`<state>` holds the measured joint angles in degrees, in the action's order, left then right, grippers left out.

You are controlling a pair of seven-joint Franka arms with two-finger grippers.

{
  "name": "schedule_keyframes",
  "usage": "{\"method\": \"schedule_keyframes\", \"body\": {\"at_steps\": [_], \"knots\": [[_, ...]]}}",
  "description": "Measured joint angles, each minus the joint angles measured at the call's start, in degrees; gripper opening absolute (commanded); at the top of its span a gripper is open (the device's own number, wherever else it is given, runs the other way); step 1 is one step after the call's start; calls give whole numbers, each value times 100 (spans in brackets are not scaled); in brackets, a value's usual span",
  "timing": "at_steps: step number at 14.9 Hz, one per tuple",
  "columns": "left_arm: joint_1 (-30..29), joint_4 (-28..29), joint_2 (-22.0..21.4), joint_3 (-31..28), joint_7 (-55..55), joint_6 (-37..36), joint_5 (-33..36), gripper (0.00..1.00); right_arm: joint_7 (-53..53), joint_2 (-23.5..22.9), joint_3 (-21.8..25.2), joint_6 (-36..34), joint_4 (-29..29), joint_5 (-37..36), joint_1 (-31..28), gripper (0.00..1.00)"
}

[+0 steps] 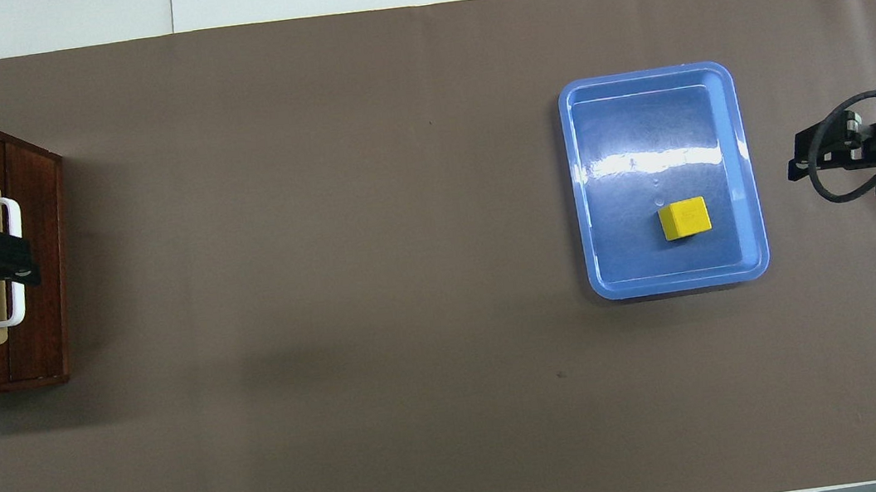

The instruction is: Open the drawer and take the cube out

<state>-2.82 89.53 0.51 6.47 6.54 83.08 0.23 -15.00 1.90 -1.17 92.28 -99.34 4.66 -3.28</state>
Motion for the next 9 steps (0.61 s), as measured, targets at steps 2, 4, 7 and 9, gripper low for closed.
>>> {"method": "schedule_keyframes", "body": {"at_steps": [2,4,7,9], "knots": [[5,-43,22,-18,-143,-34,-64,100,60,11,-13,1,0,-4,71,100],[21,-67,19,-19,-203,-75,-97,100,449,23,-20,1,0,-9,75,100],[115,-82,2,-15,-455,-82,-100,100,1027,28,-19,3,1,-126,71,100],[215,-97,2,-13,-555,-82,-100,100,1109,29,-19,3,25,-175,71,100]]}}
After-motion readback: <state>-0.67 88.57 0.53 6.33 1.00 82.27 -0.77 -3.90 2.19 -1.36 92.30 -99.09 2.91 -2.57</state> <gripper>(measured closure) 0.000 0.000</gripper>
